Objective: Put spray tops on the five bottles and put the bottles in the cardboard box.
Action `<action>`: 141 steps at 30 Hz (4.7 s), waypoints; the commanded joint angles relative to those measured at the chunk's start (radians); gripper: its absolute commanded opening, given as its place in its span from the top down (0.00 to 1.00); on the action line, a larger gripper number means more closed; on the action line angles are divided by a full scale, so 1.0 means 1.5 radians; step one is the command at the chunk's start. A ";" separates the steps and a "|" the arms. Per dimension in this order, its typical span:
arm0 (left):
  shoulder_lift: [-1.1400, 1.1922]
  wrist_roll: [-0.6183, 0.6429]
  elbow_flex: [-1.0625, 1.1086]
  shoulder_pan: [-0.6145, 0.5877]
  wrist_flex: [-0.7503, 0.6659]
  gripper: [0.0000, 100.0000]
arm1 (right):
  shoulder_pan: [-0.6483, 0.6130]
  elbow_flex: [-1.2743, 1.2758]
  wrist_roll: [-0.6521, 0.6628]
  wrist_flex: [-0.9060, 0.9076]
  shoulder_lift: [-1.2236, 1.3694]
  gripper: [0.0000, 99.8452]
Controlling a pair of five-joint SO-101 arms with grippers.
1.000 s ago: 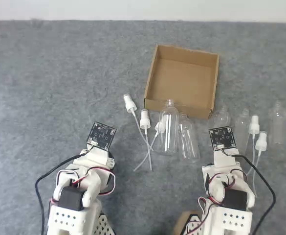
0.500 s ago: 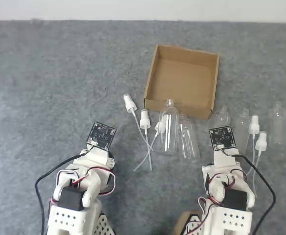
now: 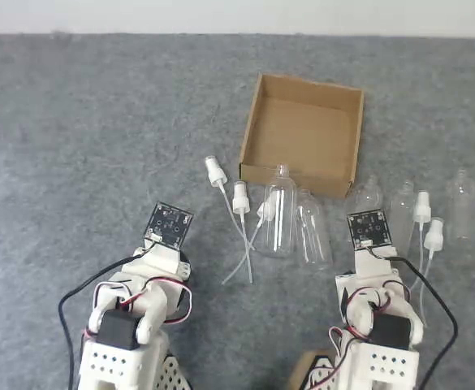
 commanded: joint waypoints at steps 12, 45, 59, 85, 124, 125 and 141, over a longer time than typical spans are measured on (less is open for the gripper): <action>-0.011 -0.004 -0.009 0.003 0.003 0.99 | 0.004 0.014 -0.001 -0.009 -0.009 0.99; -0.011 -0.004 -0.009 0.003 0.003 0.99 | 0.004 0.014 -0.001 -0.009 -0.009 0.99; -0.011 -0.004 -0.009 0.003 0.003 0.99 | 0.004 0.014 -0.001 -0.009 -0.009 0.99; -0.011 -0.004 -0.009 0.003 0.003 0.99 | 0.004 0.014 -0.001 -0.009 -0.009 0.99; -0.010 -0.007 -0.009 -0.157 -0.074 0.98 | 0.034 -0.049 -0.003 -0.241 -0.022 0.99; -0.010 -0.007 -0.009 -0.157 -0.074 0.98 | 0.035 -0.074 -0.004 -0.240 -0.022 0.99; -0.010 -0.007 -0.009 -0.157 -0.074 0.99 | 0.141 -0.528 0.029 -0.178 0.304 0.98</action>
